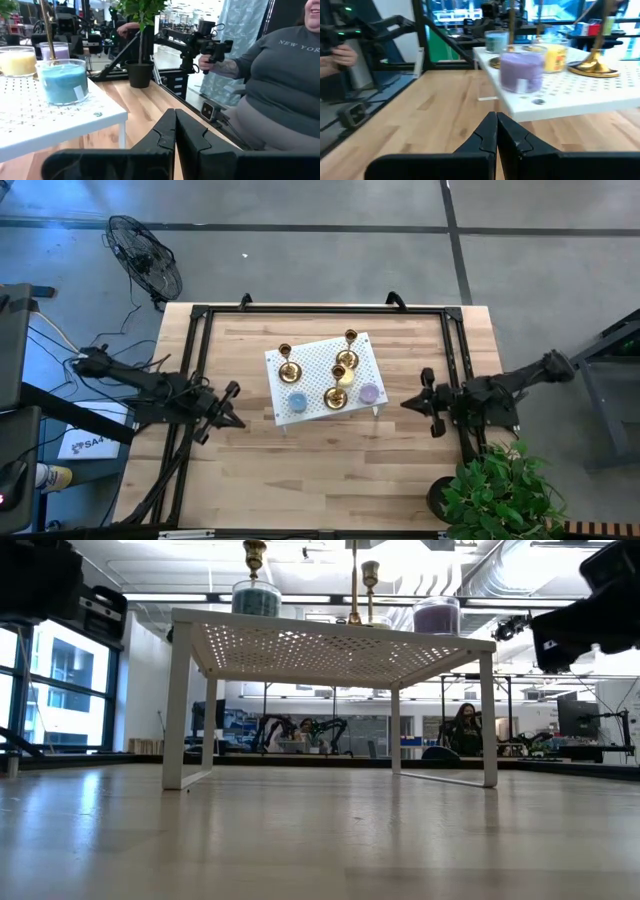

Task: Pick & Place candle stick holders
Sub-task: Return to Home Position

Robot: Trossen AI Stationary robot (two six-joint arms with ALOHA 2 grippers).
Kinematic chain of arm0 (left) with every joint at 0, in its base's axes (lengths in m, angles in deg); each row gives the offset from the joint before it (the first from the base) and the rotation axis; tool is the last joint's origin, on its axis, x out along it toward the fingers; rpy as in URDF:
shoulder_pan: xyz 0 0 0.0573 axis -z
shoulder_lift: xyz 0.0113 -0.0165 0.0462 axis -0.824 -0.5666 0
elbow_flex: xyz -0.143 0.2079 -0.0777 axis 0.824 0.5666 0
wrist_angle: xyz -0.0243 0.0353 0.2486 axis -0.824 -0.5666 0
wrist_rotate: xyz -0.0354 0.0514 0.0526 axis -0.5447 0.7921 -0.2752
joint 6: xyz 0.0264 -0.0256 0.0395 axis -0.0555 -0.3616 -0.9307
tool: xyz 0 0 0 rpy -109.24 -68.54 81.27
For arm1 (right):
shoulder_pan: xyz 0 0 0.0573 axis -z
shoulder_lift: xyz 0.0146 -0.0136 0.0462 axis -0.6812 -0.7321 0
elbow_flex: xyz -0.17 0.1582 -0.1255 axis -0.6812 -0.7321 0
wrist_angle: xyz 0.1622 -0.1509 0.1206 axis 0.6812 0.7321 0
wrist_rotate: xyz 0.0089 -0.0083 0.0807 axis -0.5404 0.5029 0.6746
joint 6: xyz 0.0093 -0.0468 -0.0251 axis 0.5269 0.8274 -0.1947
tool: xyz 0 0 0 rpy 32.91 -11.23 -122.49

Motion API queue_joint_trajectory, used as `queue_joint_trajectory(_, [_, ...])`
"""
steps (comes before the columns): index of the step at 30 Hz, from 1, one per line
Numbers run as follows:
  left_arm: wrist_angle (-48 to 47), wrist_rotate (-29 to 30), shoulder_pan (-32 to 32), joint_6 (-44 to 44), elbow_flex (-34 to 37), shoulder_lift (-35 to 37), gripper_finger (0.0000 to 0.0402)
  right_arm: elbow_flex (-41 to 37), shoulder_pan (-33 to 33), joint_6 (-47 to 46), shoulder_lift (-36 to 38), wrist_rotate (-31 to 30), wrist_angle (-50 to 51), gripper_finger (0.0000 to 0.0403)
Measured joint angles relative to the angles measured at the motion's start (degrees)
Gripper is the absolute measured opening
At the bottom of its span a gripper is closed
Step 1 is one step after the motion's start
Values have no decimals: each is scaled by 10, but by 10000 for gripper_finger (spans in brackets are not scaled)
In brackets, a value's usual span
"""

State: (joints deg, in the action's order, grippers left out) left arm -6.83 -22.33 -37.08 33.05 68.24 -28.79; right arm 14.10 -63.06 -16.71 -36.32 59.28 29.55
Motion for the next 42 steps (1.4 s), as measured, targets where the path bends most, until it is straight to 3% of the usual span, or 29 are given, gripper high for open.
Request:
queue_joint_trajectory(6, [3,-34,-41,9,0,-12,0,0,81,0,0,59,0,0])
queue_joint_trajectory(11, [6,-50,-58,18,0,-13,0,0,106,9,2,87,-24,0])
queue_joint_trajectory(22, [-1,-52,-57,45,0,-13,0,0,108,19,78,123,-15,0])
queue_joint_trajectory(33, [-11,-53,-57,60,0,-13,0,0,108,21,78,135,15,0])
queue_joint_trajectory(42, [-16,2,-59,4,0,-21,0,0,108,36,78,146,19,0])
